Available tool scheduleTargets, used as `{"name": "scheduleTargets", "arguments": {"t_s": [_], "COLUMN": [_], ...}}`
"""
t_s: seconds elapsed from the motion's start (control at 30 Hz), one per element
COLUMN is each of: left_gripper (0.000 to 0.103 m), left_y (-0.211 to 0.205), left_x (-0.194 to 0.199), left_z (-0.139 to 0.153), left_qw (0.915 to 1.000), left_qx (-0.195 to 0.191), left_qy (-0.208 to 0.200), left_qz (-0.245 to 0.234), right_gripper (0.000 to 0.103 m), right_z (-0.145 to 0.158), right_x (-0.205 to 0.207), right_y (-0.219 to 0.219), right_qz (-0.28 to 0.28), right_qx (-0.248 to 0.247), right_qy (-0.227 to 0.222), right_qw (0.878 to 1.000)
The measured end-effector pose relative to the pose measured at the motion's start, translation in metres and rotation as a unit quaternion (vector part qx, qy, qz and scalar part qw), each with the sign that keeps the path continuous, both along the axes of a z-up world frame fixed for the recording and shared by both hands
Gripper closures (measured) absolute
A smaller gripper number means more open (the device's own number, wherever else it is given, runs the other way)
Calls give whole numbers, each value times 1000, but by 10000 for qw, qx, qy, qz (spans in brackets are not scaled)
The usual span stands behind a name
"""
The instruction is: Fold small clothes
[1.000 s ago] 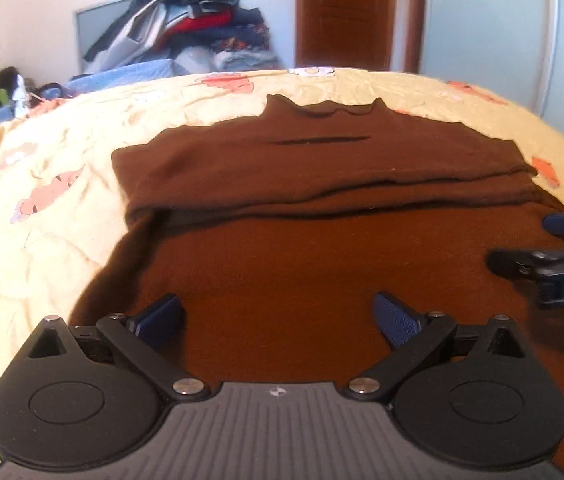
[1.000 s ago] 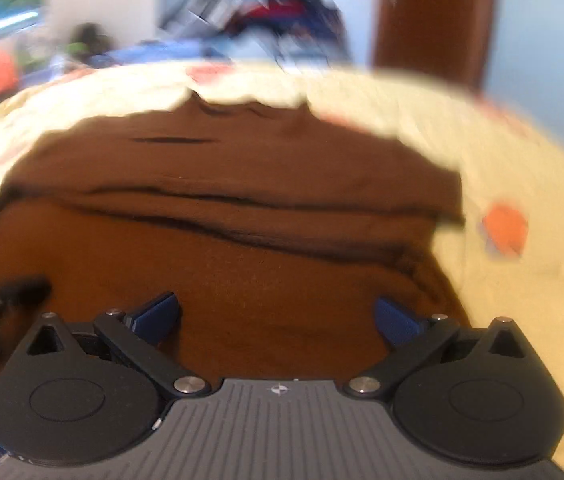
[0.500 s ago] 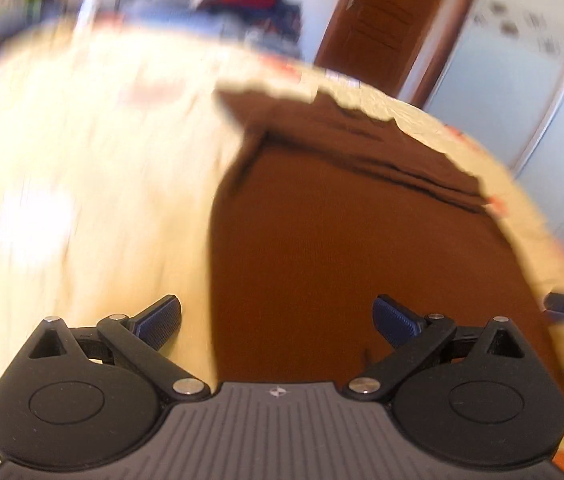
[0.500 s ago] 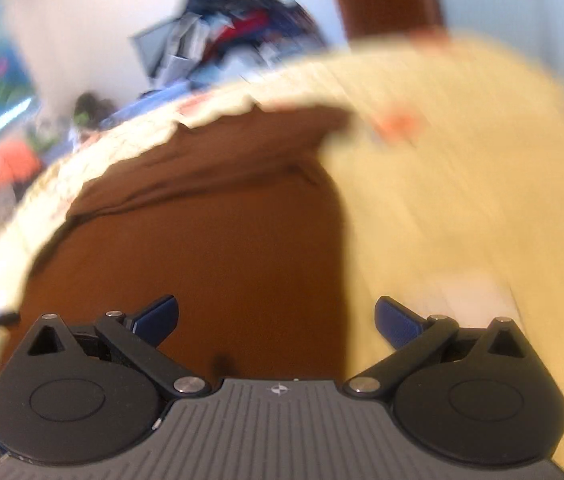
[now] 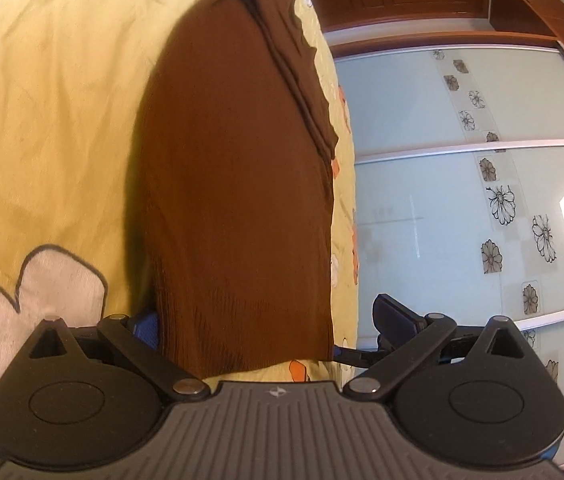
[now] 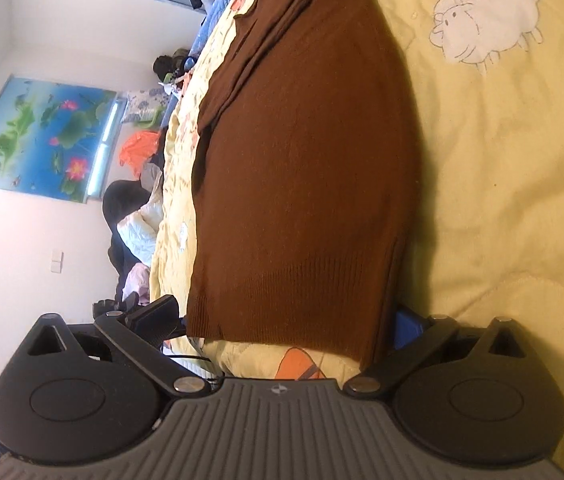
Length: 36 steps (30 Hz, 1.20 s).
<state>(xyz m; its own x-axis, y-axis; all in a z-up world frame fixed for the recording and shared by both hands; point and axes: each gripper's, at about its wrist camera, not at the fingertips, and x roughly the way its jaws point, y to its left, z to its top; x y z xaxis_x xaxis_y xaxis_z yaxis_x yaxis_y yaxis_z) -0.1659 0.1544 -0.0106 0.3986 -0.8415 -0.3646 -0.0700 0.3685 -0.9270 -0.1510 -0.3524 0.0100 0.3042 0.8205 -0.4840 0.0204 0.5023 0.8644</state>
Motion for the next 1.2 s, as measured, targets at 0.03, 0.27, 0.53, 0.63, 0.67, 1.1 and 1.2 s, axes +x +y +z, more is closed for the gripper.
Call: {"name": "scheduleTargets", "arguments": {"t_s": [0.03, 0.27, 0.53, 0.63, 0.67, 1.1, 1.2], "left_gripper": [0, 39, 98, 98, 98, 98, 98], "left_y": [-2, -16, -18, -14, -11, 1, -11], "left_x": [5, 6, 1, 8, 15, 223, 281], "left_z": [0, 8, 15, 27, 33, 123, 124], "left_qw": [10000, 9954, 9785, 9801, 9816, 9643, 9551], "left_qx": [31, 943, 2052, 1966, 1884, 1751, 2051], "left_qy": [27, 111, -7, -169, -276, -1855, -1972], "left_qz": [-13, -94, -216, -197, -157, 706, 829], "right_gripper": [0, 43, 92, 92, 92, 91, 91], "right_z": [0, -6, -22, -3, 6, 55, 43], "right_x": [2, -7, -17, -9, -3, 227, 290], "right_y": [0, -6, -13, -11, -11, -28, -33], "right_qz": [-8, -214, -495, -511, -513, -1185, -1435], "right_qx": [-12, -318, -273, -38, 60, 646, 548], "right_qy": [-6, 174, 275, -38, -194, -1384, -1207], "right_qw": [10000, 9991, 9980, 9987, 9985, 9811, 9807]}}
